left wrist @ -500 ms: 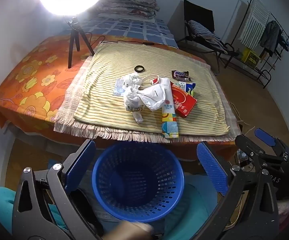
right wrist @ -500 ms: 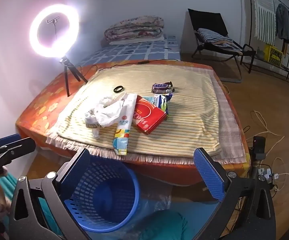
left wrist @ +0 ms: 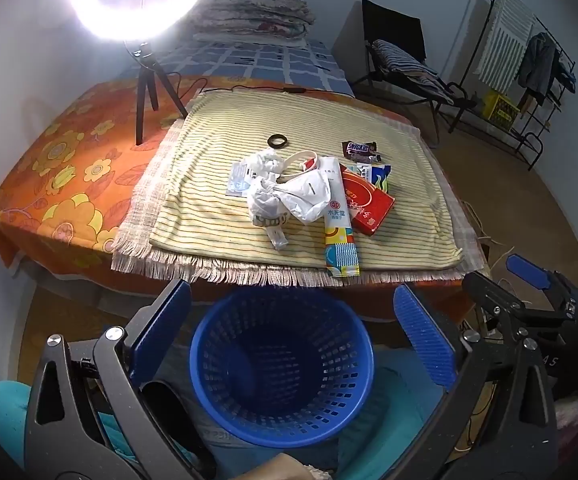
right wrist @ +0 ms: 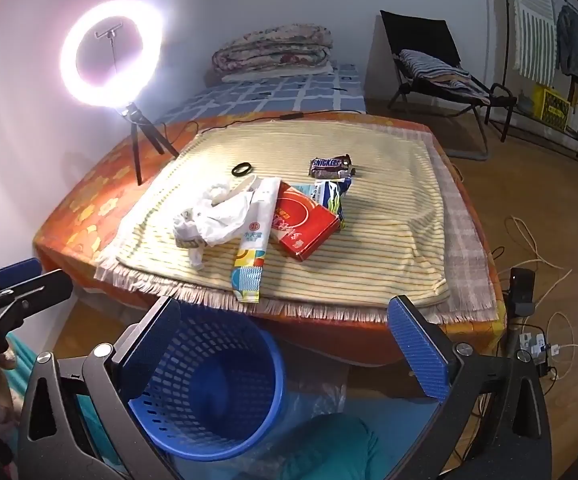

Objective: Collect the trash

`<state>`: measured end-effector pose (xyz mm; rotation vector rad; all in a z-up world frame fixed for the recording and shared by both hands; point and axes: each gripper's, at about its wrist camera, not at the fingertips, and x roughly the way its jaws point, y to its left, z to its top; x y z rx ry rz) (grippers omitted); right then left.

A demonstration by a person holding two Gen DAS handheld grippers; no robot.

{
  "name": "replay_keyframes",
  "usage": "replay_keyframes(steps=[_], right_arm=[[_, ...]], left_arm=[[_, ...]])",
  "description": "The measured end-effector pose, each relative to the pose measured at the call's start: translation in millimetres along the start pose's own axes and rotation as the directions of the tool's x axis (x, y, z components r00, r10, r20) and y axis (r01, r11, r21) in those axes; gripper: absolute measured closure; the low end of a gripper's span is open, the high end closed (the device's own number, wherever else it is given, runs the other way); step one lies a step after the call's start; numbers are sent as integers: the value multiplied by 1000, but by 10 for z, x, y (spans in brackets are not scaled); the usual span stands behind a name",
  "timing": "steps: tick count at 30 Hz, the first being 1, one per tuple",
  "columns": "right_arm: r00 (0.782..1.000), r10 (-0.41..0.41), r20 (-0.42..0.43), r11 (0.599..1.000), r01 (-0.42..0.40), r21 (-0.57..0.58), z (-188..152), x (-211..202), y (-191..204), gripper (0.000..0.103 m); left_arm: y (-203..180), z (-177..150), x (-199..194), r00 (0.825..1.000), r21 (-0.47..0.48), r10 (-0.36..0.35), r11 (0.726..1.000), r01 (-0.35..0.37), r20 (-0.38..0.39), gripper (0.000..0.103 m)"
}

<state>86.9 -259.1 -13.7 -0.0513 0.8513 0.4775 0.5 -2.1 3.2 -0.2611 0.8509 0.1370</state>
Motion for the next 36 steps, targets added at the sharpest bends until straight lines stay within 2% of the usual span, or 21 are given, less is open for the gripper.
replay_keyframes(steps=[36], right_arm=[[998,62,-30,998,-62,-5,-10,59,47,1]], left_arm=[[-47,5,-42,1000,5,4,1000,-4,5,0]])
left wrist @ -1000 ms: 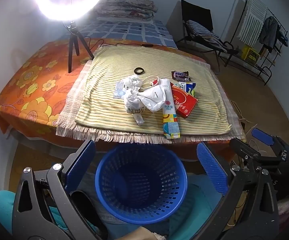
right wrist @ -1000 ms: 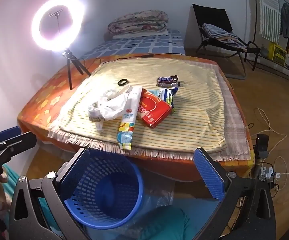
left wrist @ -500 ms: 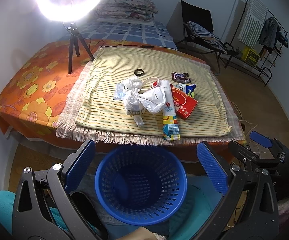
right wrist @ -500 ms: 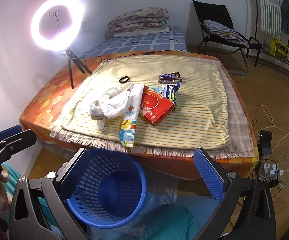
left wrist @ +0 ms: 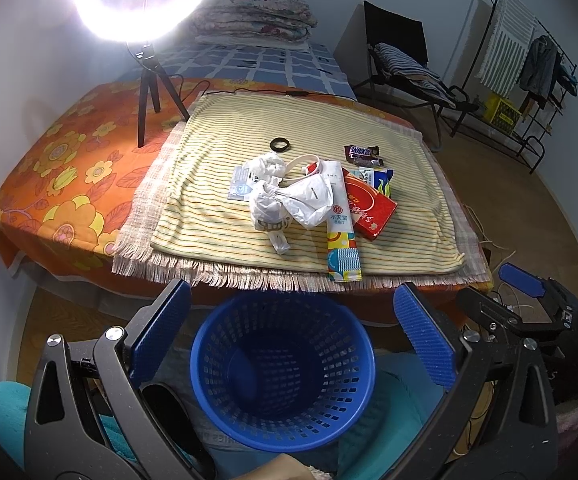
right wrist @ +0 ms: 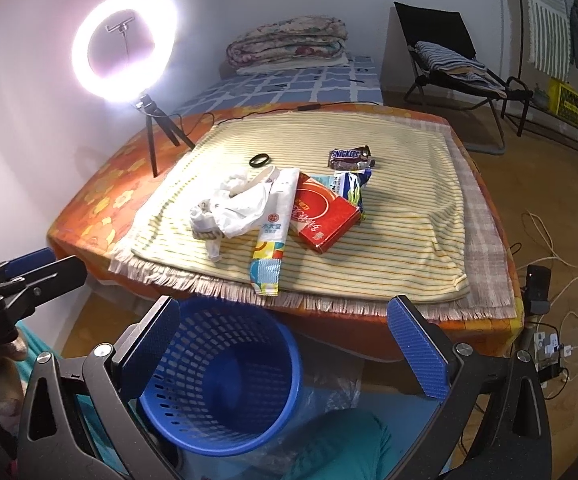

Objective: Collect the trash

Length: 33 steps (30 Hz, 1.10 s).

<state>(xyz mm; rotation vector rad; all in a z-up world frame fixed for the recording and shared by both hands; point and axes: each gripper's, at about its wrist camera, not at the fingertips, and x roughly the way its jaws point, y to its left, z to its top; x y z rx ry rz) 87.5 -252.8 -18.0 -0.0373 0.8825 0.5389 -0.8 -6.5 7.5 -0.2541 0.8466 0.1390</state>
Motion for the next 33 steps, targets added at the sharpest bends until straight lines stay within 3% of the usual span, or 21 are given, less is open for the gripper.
replay_keyframes(steps=[15,33], right_arm=[[999,-19,-35,1000,20,19,-17,63,-25,1],[999,22,-41,999,-20,48,-17,94,-23,1]], left_arm=[[11,-6,16,1000,-2,-1,1000,1,-1,0],[53,-29,99,1000,-9,-8,1000,8,-6,0]])
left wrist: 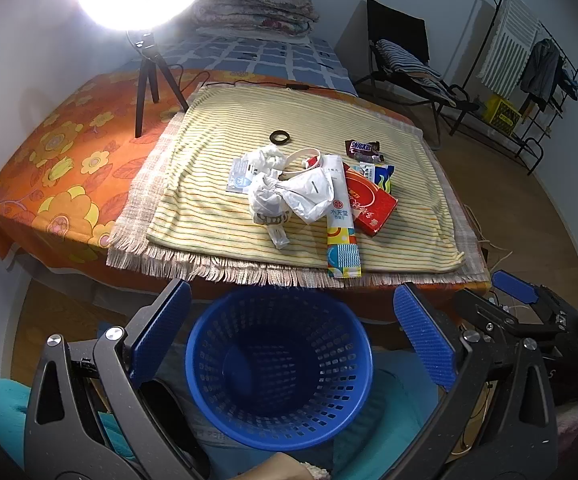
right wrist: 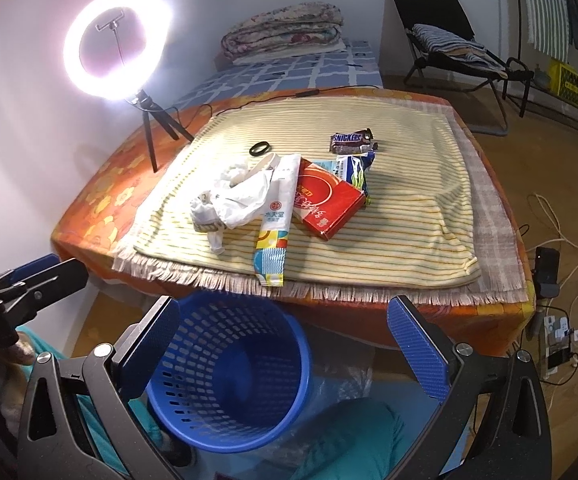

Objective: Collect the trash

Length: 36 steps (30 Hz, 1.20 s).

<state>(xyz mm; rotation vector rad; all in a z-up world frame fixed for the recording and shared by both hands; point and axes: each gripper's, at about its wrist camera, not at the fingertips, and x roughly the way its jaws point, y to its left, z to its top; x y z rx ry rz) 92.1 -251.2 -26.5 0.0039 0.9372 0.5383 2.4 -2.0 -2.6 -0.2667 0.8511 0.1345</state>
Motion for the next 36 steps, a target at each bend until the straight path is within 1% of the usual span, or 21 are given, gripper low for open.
replay_keyframes(steps=[13,17,19,21,22,25,28,30,31,33,35,36], right_arm=[[1000,17,-20,1000,-17,11,-11,53,-15,1],[999,47,-11,997,-46,67,-22,77,-104,1],[999,52,10,994,-53,95,-35,68,-164,1],[999,40,36,994,-44,99,-36,49,-200,1],[999,29,43,995,-33,91,-32,45,-202,1],[998,5,64,999,-8,47,-12,31,-178,1],[998,1,58,999,-3,36,29,62,-184,1],[1000,1,29,999,-2,35,67,120,-200,1],[1000,7,2,999,-7,40,94,171,-217,1],[999,33,-16,998,-32,63,132,234,-257,1],[998,60,-27,994,-58,89,163,301,-304,1],[997,74,-34,993,-70,99,184,343,-324,1]], left_arm=[[-11,-117,55,1000,-3,-1,1000,1,-9,0],[46,-128,92,1000,16,-2,1000,3,-22,0],[93,-127,121,999,26,17,1000,-16,-28,0],[136,-99,133,999,27,21,999,-20,-29,0],[155,-99,145,999,26,28,999,-28,-30,0],[225,-47,182,999,11,18,1000,-18,-33,0],[281,65,245,999,4,-6,1000,6,-47,0],[336,191,333,998,-2,-24,1000,24,-61,0],[343,240,385,997,-5,-39,999,38,-70,2],[361,320,476,995,-7,-55,998,55,-86,12],[378,408,598,992,-10,-64,998,63,-110,19],[384,447,655,990,-17,-69,998,67,-120,20]])
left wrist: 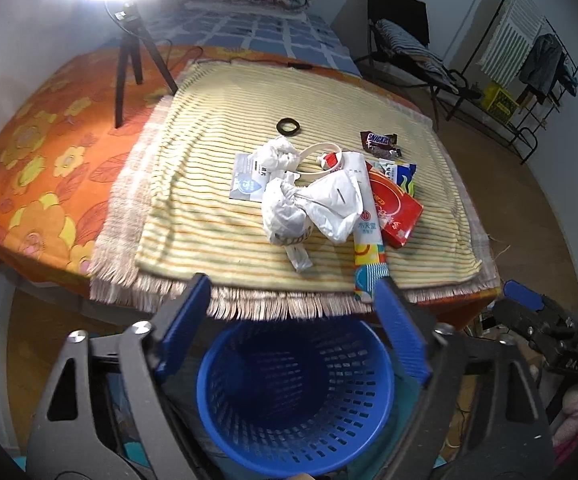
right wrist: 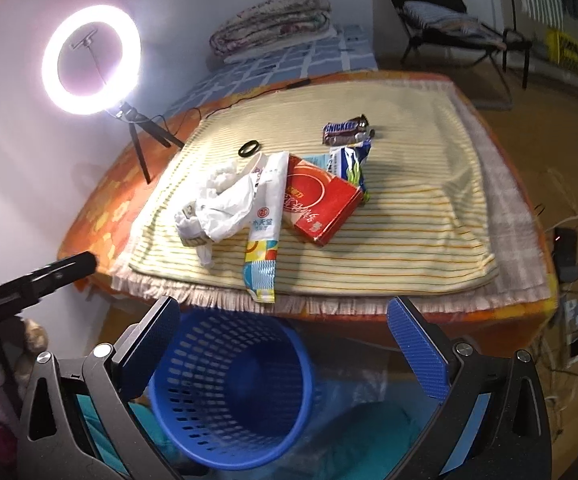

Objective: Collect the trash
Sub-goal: 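Grasp the crumpled white tissues with the left gripper while the right grasps the white wrapper strip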

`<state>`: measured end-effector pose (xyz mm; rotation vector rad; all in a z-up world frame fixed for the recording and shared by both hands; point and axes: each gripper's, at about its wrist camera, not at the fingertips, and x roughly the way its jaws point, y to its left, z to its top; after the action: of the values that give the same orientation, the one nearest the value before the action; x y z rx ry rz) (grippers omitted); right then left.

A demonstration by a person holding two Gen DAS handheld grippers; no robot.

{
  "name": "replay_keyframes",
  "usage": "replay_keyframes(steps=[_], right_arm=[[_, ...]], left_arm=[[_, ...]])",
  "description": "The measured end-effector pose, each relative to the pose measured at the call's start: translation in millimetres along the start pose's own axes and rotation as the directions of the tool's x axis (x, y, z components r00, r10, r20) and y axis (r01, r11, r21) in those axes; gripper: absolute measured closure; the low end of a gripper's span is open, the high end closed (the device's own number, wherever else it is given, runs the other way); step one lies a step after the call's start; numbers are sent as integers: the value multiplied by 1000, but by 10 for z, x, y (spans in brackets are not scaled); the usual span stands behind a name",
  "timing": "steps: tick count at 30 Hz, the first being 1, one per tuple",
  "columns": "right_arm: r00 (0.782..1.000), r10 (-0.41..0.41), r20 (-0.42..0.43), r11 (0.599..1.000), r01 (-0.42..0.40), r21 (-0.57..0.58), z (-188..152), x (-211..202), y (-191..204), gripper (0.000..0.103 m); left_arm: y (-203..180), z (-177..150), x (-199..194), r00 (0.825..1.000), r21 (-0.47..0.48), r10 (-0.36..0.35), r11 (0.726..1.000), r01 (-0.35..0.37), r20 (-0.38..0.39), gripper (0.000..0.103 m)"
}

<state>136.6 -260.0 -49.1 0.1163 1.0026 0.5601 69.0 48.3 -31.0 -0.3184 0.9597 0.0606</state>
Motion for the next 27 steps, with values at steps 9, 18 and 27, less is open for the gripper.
replay_keyframes(steps=[9,18,27], right_arm=[[999,17,-31,1000,-17,-11,191,409,-25,1],[992,47,-113,999,-49,-12,303,953,-9,8],[977,64,-202,998,-64,6,328,1409,-35,23]], left_arm=[[134,383,675,986,-93,-100,992,88,-133,29],[333,497,1150,972,-168,-115,983,81,-204,40],[374,480,1397,970,-189,-112,979,71,-217,64]])
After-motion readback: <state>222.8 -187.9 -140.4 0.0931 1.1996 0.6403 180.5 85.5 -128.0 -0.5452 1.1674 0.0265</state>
